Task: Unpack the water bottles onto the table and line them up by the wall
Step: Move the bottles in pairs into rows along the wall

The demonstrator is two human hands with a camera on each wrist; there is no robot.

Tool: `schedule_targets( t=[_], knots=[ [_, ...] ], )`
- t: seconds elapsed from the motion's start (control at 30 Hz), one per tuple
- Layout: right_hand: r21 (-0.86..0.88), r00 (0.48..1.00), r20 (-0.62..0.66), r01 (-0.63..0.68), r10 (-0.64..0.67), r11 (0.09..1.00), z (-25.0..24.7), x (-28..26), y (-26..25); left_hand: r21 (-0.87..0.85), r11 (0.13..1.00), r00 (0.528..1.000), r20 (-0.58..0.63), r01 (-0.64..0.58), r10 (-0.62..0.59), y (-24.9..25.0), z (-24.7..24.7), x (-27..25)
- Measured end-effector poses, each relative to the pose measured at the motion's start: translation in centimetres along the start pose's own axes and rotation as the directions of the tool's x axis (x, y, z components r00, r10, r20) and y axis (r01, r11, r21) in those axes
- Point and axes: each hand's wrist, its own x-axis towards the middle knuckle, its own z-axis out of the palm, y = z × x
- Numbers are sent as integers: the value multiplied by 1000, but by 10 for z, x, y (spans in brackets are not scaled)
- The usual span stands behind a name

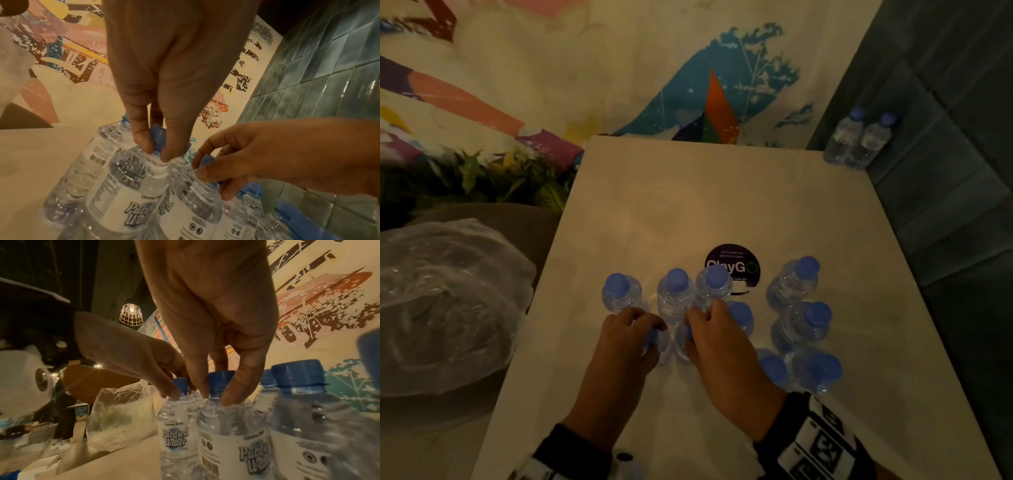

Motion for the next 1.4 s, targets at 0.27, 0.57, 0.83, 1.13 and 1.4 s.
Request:
schedule_targets(
  t=[0.27, 0.57, 0.83, 1.13, 1.4],
  knots=[
    [-169, 998, 30, -48, 54, 985, 3, 6, 0, 70, 997, 1000, 17, -23, 22, 0, -4, 7],
    [21, 994, -7, -111, 111, 994, -53, -10, 5, 156, 981, 988, 125, -112, 93, 25, -30, 22],
    [-78, 960, -95, -271, 263, 960, -108, 20, 106, 201, 920, 938, 151, -337, 311, 93, -15, 85],
    [-81, 987, 158, -13, 26, 997, -100, 56, 173, 489, 805, 893, 436, -336, 108, 96, 16, 124],
    [34, 982, 166, 85, -89, 996, -133, 95, 218, 494, 835, 891, 455, -242, -11, 133, 17, 178]
  ],
)
